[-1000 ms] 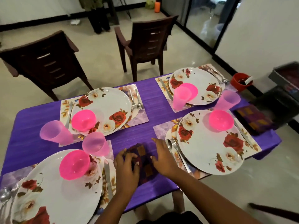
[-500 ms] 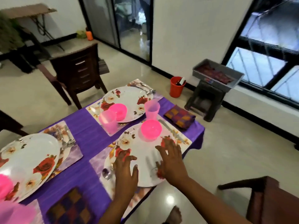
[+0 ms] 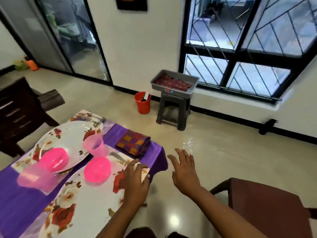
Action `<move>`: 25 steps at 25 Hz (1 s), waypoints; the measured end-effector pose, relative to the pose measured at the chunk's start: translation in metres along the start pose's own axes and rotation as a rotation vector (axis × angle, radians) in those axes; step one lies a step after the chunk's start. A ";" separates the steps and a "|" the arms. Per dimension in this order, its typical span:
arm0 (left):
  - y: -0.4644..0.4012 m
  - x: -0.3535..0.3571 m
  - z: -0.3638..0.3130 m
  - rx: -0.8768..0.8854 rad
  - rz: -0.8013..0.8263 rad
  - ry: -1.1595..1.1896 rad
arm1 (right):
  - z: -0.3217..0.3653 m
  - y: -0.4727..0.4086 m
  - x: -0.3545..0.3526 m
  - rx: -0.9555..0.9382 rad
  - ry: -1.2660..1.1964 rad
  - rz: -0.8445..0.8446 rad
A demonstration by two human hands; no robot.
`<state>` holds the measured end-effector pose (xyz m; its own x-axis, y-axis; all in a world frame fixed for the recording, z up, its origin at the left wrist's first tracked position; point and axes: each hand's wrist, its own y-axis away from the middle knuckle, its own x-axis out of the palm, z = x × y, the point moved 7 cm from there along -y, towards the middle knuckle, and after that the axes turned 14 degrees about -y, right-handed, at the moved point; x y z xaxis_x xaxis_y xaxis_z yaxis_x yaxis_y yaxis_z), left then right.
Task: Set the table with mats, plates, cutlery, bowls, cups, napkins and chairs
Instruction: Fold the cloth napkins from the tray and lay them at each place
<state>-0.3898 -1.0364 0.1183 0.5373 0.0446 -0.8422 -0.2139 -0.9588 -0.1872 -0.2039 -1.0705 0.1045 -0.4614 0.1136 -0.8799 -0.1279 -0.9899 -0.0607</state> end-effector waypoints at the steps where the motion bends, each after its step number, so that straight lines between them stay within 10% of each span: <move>1: -0.007 0.007 -0.013 0.035 0.022 -0.007 | -0.012 -0.006 -0.008 0.025 -0.009 -0.024; 25: -0.375 0.196 -0.181 0.035 0.144 0.089 | -0.281 -0.333 -0.138 0.201 -0.124 0.070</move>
<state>-0.0567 -0.7187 0.1147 0.5689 -0.1191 -0.8138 -0.3210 -0.9432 -0.0863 0.1486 -0.7803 0.1135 -0.5780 0.0668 -0.8133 -0.2579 -0.9605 0.1044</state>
